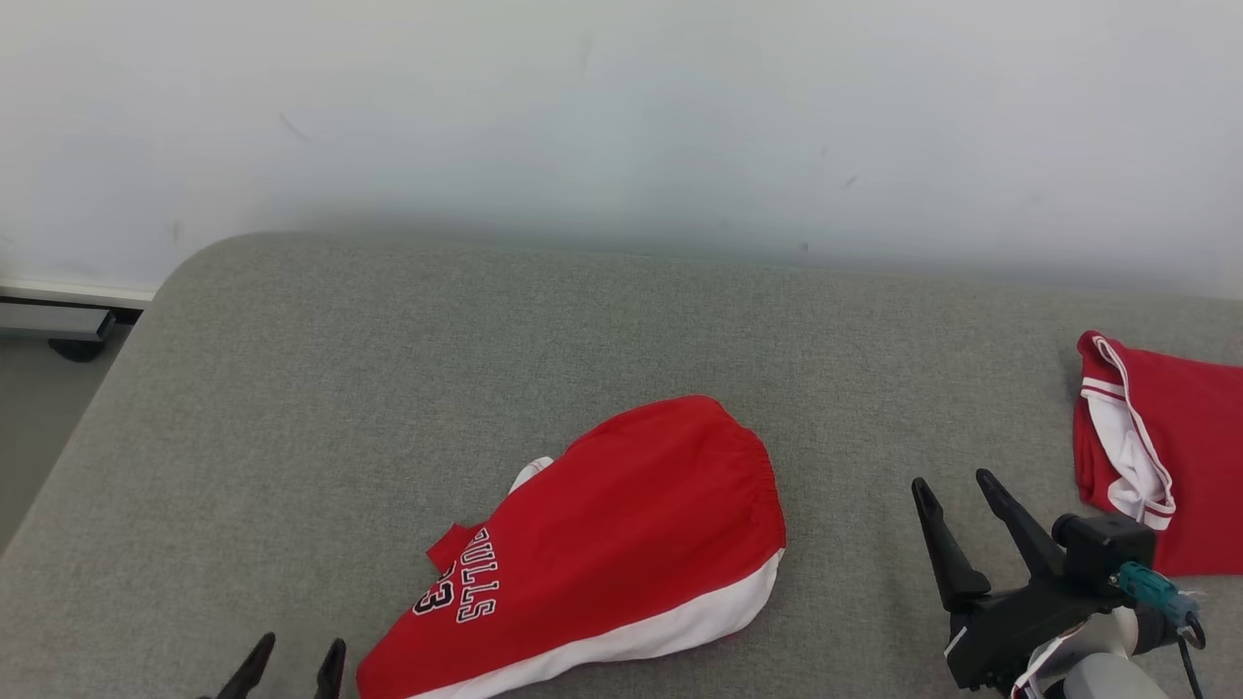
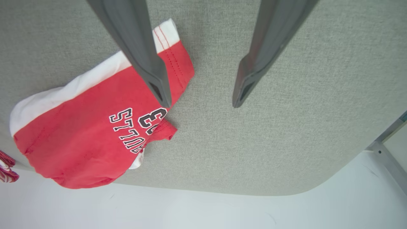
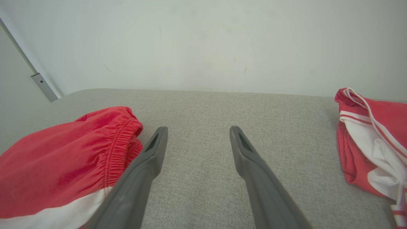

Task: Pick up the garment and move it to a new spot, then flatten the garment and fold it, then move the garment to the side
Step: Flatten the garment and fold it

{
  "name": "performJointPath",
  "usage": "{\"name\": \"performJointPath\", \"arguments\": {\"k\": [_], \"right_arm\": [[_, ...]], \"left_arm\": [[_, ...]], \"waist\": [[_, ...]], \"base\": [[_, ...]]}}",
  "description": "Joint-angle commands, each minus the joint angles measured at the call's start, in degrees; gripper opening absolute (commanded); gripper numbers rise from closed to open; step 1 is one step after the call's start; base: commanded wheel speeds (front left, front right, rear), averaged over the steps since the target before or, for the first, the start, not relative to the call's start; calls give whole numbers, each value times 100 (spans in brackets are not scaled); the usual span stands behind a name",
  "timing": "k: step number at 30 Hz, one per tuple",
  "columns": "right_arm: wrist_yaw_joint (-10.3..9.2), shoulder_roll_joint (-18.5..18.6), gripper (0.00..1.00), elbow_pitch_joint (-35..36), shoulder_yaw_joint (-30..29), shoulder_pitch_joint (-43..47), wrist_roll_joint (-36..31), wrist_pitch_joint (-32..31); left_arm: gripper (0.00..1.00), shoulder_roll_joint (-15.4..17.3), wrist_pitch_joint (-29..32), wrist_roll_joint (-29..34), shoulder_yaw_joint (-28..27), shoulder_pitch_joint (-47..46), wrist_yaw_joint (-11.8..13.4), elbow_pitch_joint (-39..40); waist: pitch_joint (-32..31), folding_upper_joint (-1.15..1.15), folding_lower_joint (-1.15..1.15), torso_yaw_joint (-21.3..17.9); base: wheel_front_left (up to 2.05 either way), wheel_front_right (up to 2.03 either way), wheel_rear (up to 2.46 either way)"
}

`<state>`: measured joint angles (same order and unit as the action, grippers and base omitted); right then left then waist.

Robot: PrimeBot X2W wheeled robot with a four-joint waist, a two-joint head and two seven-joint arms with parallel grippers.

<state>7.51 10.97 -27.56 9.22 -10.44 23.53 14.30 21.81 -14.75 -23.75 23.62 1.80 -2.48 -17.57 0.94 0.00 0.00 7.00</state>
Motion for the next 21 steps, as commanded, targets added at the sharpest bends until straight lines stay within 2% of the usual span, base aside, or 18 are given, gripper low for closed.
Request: {"name": "performJointPath", "arguments": {"k": [1, 13, 21], "right_arm": [[-4, 47, 100, 12, -21, 20, 38, 29], [-4, 57, 100, 132, 40, 32, 22, 43], [-4, 108, 100, 336, -74, 239, -11, 59]], "left_arm": [[100, -27, -44, -57, -137, 27, 75, 135], [100, -482, -56, 274, -1078, 405, 506, 888], [100, -728, -57, 498, -1538, 499, 472, 1079]], "waist": [[-16, 0, 0, 0], [-164, 0, 0, -281], [-251, 0, 0, -624]], "base": [[0, 0, 0], [0, 0, 0], [0, 0, 0]]}}
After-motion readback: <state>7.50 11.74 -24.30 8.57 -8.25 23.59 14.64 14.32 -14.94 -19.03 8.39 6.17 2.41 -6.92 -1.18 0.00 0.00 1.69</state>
